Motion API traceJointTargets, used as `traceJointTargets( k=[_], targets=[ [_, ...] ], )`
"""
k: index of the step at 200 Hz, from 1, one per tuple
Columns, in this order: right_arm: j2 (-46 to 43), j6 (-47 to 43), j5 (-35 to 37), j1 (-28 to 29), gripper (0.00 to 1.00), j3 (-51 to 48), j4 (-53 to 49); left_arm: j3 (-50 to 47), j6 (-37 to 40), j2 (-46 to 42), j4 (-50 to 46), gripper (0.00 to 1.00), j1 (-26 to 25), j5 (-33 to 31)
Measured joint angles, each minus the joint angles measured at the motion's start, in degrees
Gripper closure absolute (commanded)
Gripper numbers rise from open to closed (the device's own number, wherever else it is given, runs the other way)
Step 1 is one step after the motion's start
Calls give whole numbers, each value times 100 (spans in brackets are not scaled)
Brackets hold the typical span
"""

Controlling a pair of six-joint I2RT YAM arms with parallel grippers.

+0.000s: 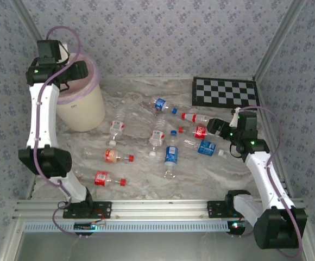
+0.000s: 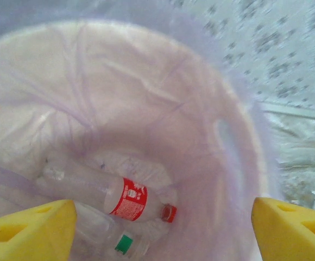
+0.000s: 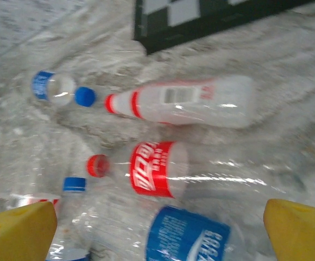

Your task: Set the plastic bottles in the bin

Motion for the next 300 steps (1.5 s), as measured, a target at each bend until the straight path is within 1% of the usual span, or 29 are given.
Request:
traceJointTargets(
  k=[19, 33, 48, 65, 81, 101, 115, 136, 159, 188, 204, 226, 237, 254, 273, 289, 300],
  targets=[
    [146, 372, 170, -245, 0, 308, -647, 72, 103, -420, -24, 13, -448, -107],
    [186, 697, 234, -435, 5, 411, -966, 76, 153, -680, -24, 10, -874, -33],
    [177, 1123, 240, -544, 13, 396, -1187, -57, 138, -881, 55, 8, -1270, 256],
    [103, 1674, 125, -549, 18, 170, -1217, -542, 83, -1075, 216, 4, -1615, 579],
    [-103, 2258, 4, -431, 20, -249, -1217, -1060, 111, -1117, 269, 3, -1917, 745],
    [-437, 2970, -70, -201, 20, -820, -1154, -2107, 105, -1246, 544, 4, -2199, 1021],
    [-601, 3508, -107, -79, 20, -1222, -944, -2778, 44, -1351, 664, 3, -2240, 1305],
    [-605, 4332, -127, 46, 20, -1781, -361, -3423, 39, -1440, 782, 1, -2232, 1886],
    [-424, 5097, -68, 289, 16, -2133, 118, -4253, 42, -1805, 1191, 1, -2240, 2461],
    [-85, 5541, 118, 549, 7, -2138, 761, -5130, -94, -2461, 1757, 1, -2243, 2841],
    [125, 5731, 273, 671, 6, -2138, 1193, -5436, -201, -2647, 2173, 1, -2251, 3161],
    [448, 5890, 446, 817, 5, -2135, 1711, -5685, -282, -2677, 2557, 1, -2356, 3473],
    [623, 5932, 531, 870, 8, -2135, 1906, -5748, -295, -2675, 2640, 1, -2396, 3547],
    [927, 5995, 656, 918, 18, -2070, 2103, -5757, -321, -2671, 2715, 1, -2426, 3615],
    [1246, 6017, 704, 940, 27, -1932, 2275, -5757, -356, -2669, 2774, 1, -2428, 3630],
    [1333, 6033, 728, 970, 33, -1858, 2332, -5757, -393, -2669, 2811, 1, -2437, 3624],
    [1300, 6019, 763, 1001, 35, -1823, 2306, -5757, -413, -2669, 2817, 1, -2472, 3593]
  ],
)
